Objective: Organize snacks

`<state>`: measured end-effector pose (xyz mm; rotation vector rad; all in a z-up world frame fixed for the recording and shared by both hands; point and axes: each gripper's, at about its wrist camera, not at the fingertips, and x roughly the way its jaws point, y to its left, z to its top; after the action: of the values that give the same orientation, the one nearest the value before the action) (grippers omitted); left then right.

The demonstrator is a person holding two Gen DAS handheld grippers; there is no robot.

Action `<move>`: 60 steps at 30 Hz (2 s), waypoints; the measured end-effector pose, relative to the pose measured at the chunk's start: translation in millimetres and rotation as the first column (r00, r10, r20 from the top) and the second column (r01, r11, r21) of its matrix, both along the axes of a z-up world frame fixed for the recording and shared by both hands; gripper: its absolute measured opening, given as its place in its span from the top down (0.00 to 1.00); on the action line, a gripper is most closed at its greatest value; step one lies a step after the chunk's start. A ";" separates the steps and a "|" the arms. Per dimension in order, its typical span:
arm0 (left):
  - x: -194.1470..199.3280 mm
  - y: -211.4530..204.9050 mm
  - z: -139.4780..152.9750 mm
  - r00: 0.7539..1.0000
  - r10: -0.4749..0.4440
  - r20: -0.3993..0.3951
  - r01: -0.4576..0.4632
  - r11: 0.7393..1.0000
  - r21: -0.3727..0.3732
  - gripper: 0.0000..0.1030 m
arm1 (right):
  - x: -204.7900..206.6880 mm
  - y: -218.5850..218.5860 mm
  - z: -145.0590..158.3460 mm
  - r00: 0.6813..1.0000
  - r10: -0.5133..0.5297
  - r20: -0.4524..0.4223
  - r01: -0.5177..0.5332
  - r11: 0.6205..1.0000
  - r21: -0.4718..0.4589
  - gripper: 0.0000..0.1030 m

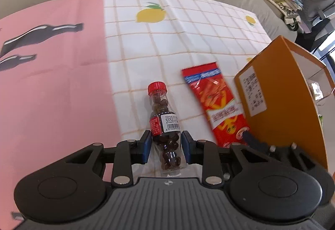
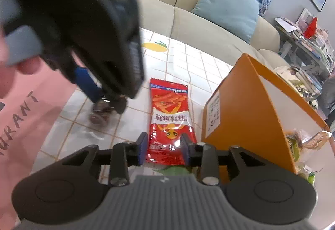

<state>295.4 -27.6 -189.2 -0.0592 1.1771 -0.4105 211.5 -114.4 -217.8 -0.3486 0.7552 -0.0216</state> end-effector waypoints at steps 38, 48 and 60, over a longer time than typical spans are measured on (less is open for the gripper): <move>-116.4 78.7 13.0 0.980 0.200 0.015 -0.201 0.977 0.074 0.67 | -15.5 5.8 25.1 0.997 -0.062 -0.040 0.070 0.966 0.251 0.41; -111.7 91.8 11.9 0.972 0.235 0.017 -0.236 0.970 0.051 0.67 | 64.4 -4.9 16.3 0.953 -0.236 -0.190 0.276 0.936 0.219 0.35; -112.9 100.1 9.4 0.968 0.250 0.004 -0.250 0.968 0.024 0.67 | 71.3 -11.8 4.1 0.947 -0.214 -0.238 0.283 0.908 0.309 0.30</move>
<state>182.6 72.5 -179.8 -0.1845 1.1568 -0.1727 282.8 -126.1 -213.7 0.0812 0.9817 -0.0980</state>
